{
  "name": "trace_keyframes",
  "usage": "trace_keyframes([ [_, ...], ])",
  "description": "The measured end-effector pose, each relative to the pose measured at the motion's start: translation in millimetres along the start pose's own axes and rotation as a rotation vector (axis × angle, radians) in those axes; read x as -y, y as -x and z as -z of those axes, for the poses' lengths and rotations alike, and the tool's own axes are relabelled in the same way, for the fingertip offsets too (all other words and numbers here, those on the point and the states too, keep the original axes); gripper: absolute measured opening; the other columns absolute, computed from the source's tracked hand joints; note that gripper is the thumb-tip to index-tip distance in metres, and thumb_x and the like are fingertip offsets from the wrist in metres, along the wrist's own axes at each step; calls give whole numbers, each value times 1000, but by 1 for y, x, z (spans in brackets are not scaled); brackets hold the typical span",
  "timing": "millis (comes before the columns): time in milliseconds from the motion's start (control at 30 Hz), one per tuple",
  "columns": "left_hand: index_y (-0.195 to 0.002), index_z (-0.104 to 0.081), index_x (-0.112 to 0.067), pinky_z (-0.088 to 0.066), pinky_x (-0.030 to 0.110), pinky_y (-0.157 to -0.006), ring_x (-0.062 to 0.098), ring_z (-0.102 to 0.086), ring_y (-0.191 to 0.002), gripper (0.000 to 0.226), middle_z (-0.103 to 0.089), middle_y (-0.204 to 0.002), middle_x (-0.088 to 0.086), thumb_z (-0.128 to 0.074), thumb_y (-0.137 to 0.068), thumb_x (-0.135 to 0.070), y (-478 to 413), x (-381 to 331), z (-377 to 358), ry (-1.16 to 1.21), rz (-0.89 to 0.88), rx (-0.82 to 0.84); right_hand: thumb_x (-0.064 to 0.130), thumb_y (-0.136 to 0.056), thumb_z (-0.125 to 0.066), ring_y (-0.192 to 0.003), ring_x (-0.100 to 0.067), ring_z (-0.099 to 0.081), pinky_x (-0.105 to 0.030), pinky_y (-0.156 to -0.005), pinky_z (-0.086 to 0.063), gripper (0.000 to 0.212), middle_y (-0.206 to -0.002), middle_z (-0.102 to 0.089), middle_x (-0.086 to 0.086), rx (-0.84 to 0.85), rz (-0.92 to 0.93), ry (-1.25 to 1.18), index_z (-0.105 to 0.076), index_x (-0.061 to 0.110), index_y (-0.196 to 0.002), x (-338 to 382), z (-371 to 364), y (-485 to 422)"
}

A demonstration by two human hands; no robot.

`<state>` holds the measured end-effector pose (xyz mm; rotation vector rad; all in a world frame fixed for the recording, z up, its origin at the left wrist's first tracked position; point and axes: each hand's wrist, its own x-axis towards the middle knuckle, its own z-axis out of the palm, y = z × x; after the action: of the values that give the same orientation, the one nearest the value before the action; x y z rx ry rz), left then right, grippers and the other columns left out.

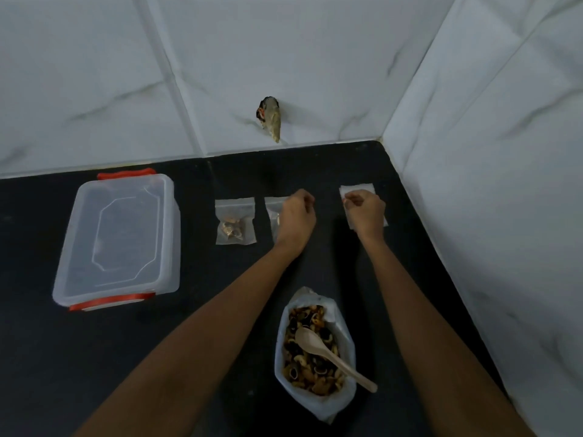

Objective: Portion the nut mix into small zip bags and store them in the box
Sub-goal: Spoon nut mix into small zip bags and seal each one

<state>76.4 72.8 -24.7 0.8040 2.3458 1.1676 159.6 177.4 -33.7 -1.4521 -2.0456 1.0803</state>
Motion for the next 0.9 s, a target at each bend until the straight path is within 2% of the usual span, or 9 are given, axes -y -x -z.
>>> trace_keyframes([
  [67,-105,-61,-2,-46,25,-86,22,-60,-101,20,-64,-109,14,-49,-90,-2,-2,-11,-16,7,7,66,10,-87,-60,-100,-19,-59,-25,-85,-47,21,-112,-62,-11,-64,-70,3,-64,5,-107,-12,13,-10],
  [167,-109,-62,-5,-46,31,-91,25,-59,-106,23,-63,-113,13,-48,-91,-6,-10,-27,-40,-20,64,140,11,-83,-66,-99,-25,-61,-23,-79,-44,25,-111,-63,-15,-119,-78,40,-65,3,-106,-28,26,-25],
  [267,-109,-60,-2,-46,36,-89,30,-58,-107,22,-62,-114,16,-48,-91,-8,-20,-33,-58,-11,148,170,15,-81,-69,-96,-25,-60,-23,-75,-42,29,-110,-62,-15,-96,-119,64,-63,2,-106,-37,29,-33],
  [467,-116,-53,0,-48,37,-88,31,-57,-110,36,-58,-119,17,-62,-86,-17,-33,-36,-78,15,239,139,10,-81,-68,-95,-22,-60,-25,-73,-42,24,-106,-64,-12,-61,-166,66,-62,3,-103,-41,27,-38],
  [667,-111,-58,-3,-48,35,-86,29,-59,-107,27,-61,-116,15,-62,-85,-13,-39,-31,-83,6,256,103,9,-80,-69,-82,-13,-56,-23,-71,-42,22,-101,-67,-11,-91,-193,33,-65,4,-100,-45,29,-41],
  [900,-114,-55,-5,-47,33,-89,25,-58,-108,30,-61,-117,13,-62,-86,-13,-36,-28,-81,64,248,122,12,-81,-68,-84,-14,-57,-24,-71,-42,18,-101,-68,-8,-66,-200,51,-67,7,-98,-45,31,-40],
])
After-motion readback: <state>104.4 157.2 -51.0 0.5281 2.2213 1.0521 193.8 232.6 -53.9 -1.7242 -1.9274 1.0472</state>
